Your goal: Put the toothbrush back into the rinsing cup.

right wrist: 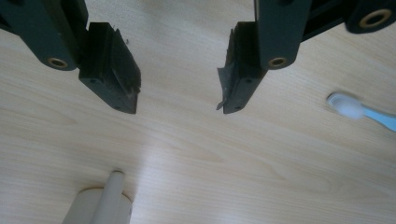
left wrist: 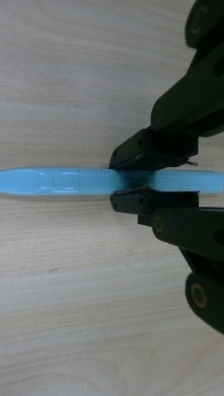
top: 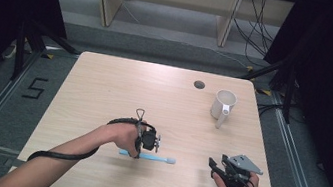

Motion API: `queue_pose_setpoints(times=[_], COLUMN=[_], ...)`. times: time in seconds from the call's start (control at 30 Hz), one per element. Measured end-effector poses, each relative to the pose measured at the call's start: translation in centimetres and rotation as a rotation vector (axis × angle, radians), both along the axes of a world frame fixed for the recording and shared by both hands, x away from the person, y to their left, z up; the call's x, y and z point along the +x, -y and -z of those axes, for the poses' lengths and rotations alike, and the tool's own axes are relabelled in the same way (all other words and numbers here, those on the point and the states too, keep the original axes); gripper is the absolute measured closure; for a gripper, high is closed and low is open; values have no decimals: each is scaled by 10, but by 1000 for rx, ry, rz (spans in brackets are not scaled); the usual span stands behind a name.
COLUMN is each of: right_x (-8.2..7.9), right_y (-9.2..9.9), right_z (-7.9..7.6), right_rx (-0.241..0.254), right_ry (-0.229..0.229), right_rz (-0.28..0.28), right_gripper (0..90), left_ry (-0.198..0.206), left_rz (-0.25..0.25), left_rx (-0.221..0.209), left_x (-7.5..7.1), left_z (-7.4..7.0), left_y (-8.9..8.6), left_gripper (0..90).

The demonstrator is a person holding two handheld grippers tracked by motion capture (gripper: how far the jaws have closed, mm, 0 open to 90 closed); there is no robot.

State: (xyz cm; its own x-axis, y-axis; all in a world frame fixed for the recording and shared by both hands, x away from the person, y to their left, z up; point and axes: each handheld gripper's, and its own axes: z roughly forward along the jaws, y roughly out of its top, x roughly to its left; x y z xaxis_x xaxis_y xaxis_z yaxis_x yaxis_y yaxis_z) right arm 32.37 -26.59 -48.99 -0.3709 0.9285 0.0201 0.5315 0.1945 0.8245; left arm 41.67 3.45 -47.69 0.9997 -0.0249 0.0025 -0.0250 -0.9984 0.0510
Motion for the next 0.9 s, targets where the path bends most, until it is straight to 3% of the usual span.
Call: queue_pose_setpoints(times=[0.07,0.13,0.27,0.37,0.7,0.77,0.9], right_x=[-2,-2,0,0,0,0,0], right_y=[-2,-3,0,-1,1,-1,-1], right_z=[0,0,0,0,0,2,2], right_rx=[27,30,-12,18,9,34,35], right_ry=[-40,-44,-13,-26,-7,-24,-22], right_rz=[17,19,2,0,3,3,2], right_gripper=[474,474,473,474,473,474,474], left_ry=[2,2,0,-4,-7,-8,-12], left_rz=[2,3,5,4,0,-1,-1], left_rx=[1,1,0,-6,-20,-23,-36], left_x=[0,0,0,0,2,2,2], left_z=[0,0,0,0,0,0,-1], left_y=[0,0,0,0,-5,-5,-7], left_gripper=[774,775,779,780,783,783,784])
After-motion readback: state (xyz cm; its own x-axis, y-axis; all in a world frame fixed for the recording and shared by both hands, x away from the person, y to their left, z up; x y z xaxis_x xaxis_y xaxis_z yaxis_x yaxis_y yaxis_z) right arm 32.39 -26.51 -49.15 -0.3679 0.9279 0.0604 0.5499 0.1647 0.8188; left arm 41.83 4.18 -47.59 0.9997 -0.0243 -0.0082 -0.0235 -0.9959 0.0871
